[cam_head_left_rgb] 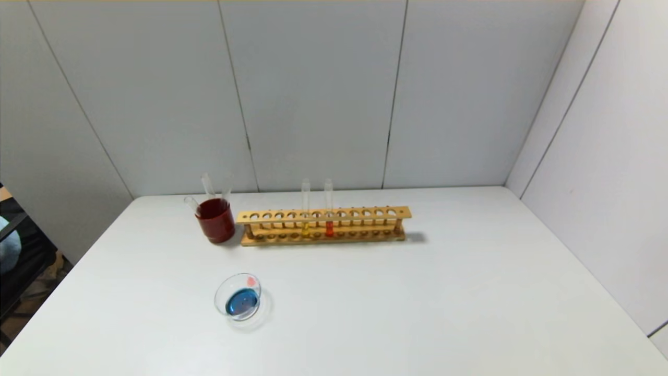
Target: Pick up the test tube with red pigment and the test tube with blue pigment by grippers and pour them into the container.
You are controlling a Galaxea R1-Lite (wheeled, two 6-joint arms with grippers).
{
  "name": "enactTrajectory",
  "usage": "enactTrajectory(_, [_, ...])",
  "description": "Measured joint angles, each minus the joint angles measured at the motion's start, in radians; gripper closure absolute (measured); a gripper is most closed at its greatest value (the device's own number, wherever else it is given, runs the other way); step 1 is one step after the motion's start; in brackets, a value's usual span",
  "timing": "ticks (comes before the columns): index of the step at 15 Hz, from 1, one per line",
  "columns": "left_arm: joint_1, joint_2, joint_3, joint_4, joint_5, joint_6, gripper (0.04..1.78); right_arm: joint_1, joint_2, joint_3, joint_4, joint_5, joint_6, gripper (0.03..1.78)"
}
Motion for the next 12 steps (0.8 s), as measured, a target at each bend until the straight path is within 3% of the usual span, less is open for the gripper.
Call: enactTrajectory(12, [0.0, 0.0, -0.004, 0.001, -0.006, -0.013, 0.07, 0.0, 0.0, 0.0, -0.001, -0.001, 0.001, 0.06])
